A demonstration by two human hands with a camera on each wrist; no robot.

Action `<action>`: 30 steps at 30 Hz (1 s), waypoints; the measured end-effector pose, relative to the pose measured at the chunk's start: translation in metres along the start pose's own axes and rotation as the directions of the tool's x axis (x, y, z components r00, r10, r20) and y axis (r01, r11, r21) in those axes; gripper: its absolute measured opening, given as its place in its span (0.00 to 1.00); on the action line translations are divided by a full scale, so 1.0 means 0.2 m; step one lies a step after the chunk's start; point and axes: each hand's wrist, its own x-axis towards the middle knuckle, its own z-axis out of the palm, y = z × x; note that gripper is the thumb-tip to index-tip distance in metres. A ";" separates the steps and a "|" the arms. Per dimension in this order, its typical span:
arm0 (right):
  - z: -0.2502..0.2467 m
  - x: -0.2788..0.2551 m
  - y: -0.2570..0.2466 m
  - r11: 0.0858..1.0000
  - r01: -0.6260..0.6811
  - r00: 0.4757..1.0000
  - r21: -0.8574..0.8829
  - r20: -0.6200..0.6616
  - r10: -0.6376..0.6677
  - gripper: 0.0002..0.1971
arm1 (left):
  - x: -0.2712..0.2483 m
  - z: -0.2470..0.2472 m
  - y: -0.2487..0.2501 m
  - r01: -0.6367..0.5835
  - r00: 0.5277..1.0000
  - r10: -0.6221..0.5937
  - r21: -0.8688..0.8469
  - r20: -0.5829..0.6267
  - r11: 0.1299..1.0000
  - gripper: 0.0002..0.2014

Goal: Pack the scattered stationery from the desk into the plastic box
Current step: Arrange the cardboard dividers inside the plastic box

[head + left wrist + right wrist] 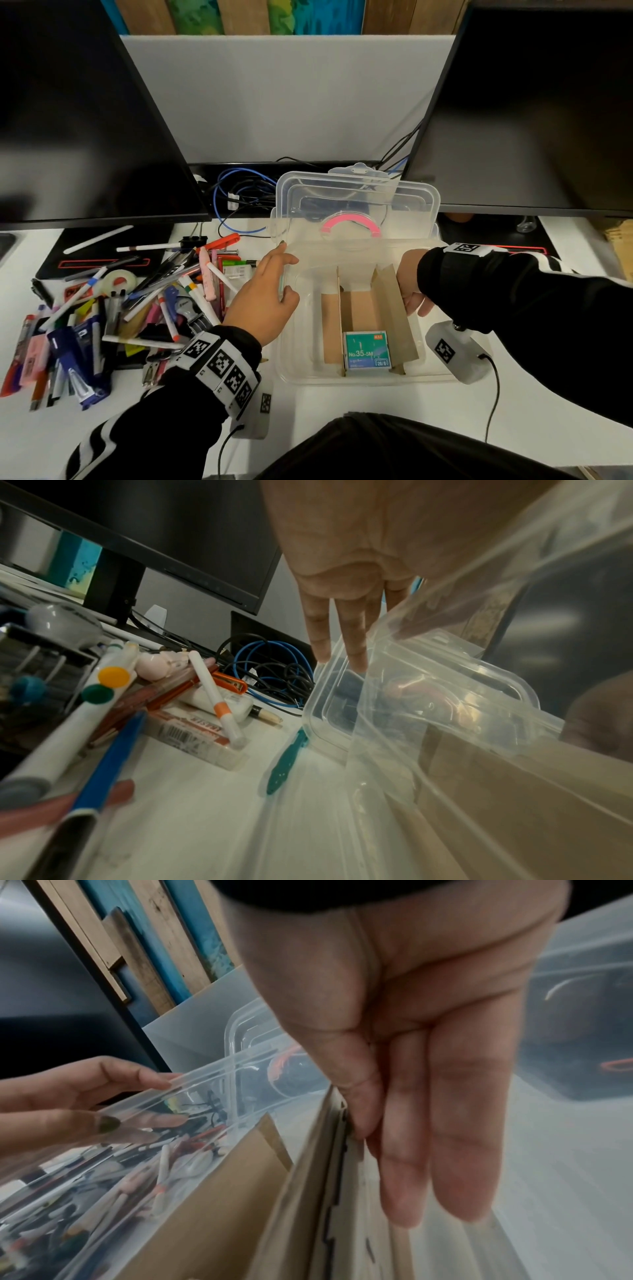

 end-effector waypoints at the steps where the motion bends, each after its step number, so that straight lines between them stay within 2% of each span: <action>1: 0.01 0.00 0.00 0.999 -0.030 0.998 -0.024 0.057 0.031 0.09 | 0.00 0.00 0.00 -0.001 1.000 0.001 0.003 0.000 1.000 0.21; 4: 0.00 0.02 0.02 0.999 -0.043 0.996 -0.034 0.078 0.045 0.15 | 0.00 0.00 0.00 -0.001 1.000 0.001 0.004 -0.004 1.000 0.21; 9: 0.00 -0.01 0.01 0.997 -0.038 0.999 0.064 0.039 0.036 0.08 | 0.00 0.00 0.00 -0.010 1.000 0.010 0.005 -0.009 1.000 0.21; 11: 0.01 -0.01 0.01 0.993 -0.044 0.999 0.105 0.005 0.044 0.12 | 0.00 0.00 0.00 -0.008 1.000 0.008 0.009 -0.012 1.000 0.21; 20: 0.01 0.01 0.02 0.993 -0.068 0.997 0.093 -0.036 0.072 0.14 | -0.01 0.00 0.00 0.005 1.000 -0.005 0.024 -0.017 1.000 0.21; 30: 0.03 -0.03 0.01 0.993 -0.106 0.994 0.056 -0.006 0.106 0.13 | -0.01 0.00 0.02 -0.002 1.000 0.002 0.014 -0.020 1.000 0.21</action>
